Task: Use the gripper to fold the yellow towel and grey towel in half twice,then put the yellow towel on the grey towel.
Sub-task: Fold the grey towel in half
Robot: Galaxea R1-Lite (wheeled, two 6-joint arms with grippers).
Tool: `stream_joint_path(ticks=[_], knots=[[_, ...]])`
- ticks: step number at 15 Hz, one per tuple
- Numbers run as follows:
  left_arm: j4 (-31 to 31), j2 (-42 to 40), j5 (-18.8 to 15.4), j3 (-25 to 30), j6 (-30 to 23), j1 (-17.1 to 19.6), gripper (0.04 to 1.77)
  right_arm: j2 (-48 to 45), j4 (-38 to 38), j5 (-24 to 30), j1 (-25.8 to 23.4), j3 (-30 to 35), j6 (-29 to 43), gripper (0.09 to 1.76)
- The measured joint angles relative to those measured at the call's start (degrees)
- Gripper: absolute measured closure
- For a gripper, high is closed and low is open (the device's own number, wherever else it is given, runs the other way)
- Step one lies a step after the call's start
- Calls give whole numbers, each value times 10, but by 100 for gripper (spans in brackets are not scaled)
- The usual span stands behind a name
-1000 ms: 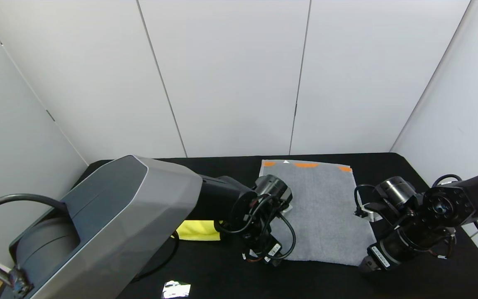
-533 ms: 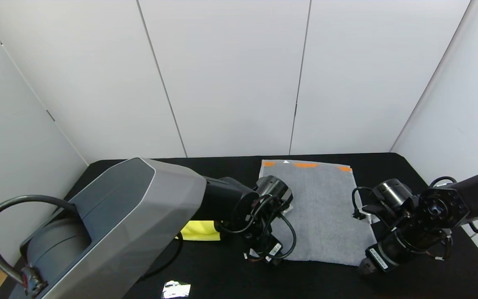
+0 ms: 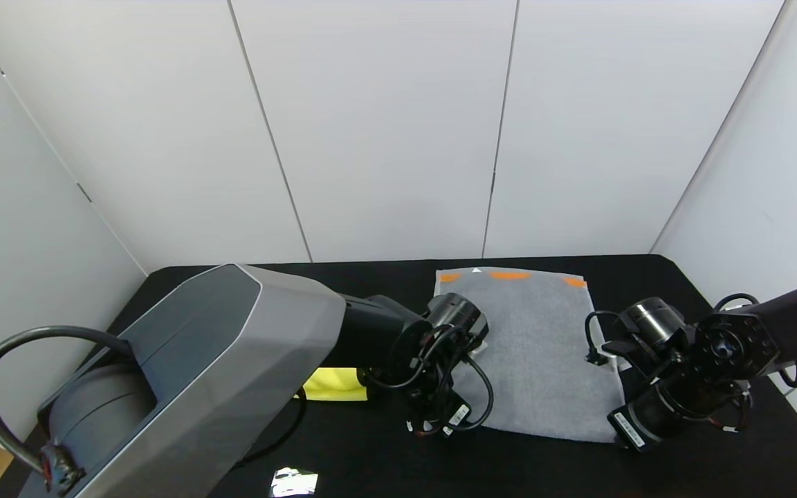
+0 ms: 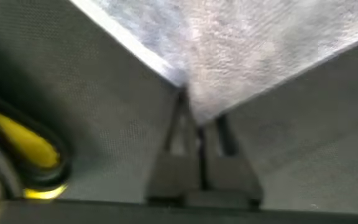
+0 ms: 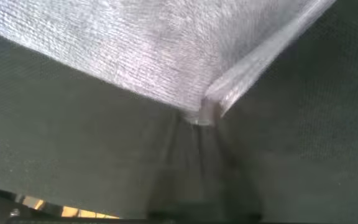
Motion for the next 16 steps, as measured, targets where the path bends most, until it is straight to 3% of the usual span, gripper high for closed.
stream_joint_path(ticks=[10,16], knots=[[10,-9,0,7,0,-2,168,-12,6,7,3,0,4,172],[93,-50,1,18,1,-6,168,-57,76,18,17,10,6,172]])
